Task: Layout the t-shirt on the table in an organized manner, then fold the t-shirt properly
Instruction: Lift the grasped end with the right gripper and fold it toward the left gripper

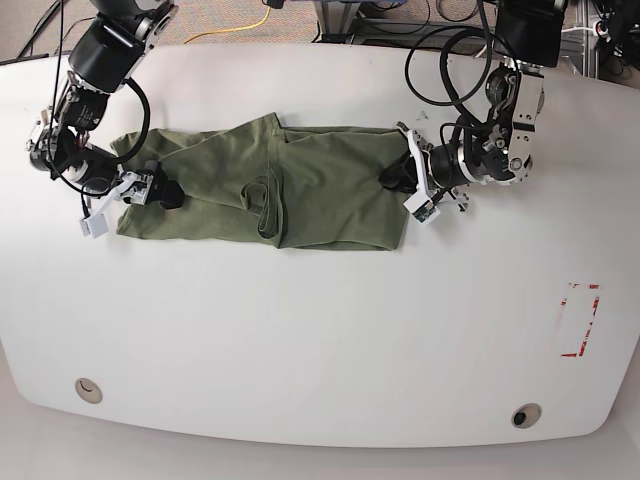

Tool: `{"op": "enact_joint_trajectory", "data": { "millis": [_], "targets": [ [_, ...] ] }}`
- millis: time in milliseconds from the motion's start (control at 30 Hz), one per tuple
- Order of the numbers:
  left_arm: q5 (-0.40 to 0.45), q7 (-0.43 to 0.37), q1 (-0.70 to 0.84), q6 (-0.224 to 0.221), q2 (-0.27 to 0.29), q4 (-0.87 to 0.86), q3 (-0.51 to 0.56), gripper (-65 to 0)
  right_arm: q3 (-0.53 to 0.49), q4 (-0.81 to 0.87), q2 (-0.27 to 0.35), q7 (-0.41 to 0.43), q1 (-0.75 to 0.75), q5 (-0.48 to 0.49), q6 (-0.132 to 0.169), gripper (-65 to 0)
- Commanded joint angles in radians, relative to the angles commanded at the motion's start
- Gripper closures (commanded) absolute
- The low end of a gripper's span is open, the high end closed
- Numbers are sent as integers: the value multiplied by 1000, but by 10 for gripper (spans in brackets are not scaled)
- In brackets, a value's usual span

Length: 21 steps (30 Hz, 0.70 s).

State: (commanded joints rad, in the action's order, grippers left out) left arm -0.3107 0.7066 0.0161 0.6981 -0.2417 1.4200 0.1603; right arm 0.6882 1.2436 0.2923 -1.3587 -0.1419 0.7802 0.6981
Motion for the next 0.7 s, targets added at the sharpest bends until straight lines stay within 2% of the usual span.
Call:
{"op": "enact_joint_trajectory", "data": {
  "millis": [67,167,233,267,300,433,500,567,633,700],
  "targets": [
    [0,0,-2,0,0,0,0,-24,0,0,-2,0,0,-2,0,-650],
    [0,0,-2,0,0,0,0,-24,0,0,-8,2,0,-2,0,-556],
    [0,0,-3,0,0,0,0,-24,0,0,-9,3,-2,-3,0,-407],
    [0,0,-3,0,0,0,0,-24,0,0,-11,3,-2,-3,0,-377],
    [0,0,-3,0,0,0,0,-24,-2,0,-11,3,-2,-3,0,-277],
    [0,0,-3,0,0,0,0,-24,-40,9,-17,17,-17,-6,0,0],
    [0,0,-3,0,0,0,0,-24,-72,41,-11,37,-14,-8,0,0],
    [0,0,-3,0,0,-2,0,-24,-98,92,-8,51,-9,-8,0,-30],
    [0,0,-3,0,0,-2,0,-24,-126,166,-8,60,8,-5,0,-2],
    [0,0,-3,0,0,-2,0,-24,-147,230,-11,60,14,-3,0,0]
  ]
}}
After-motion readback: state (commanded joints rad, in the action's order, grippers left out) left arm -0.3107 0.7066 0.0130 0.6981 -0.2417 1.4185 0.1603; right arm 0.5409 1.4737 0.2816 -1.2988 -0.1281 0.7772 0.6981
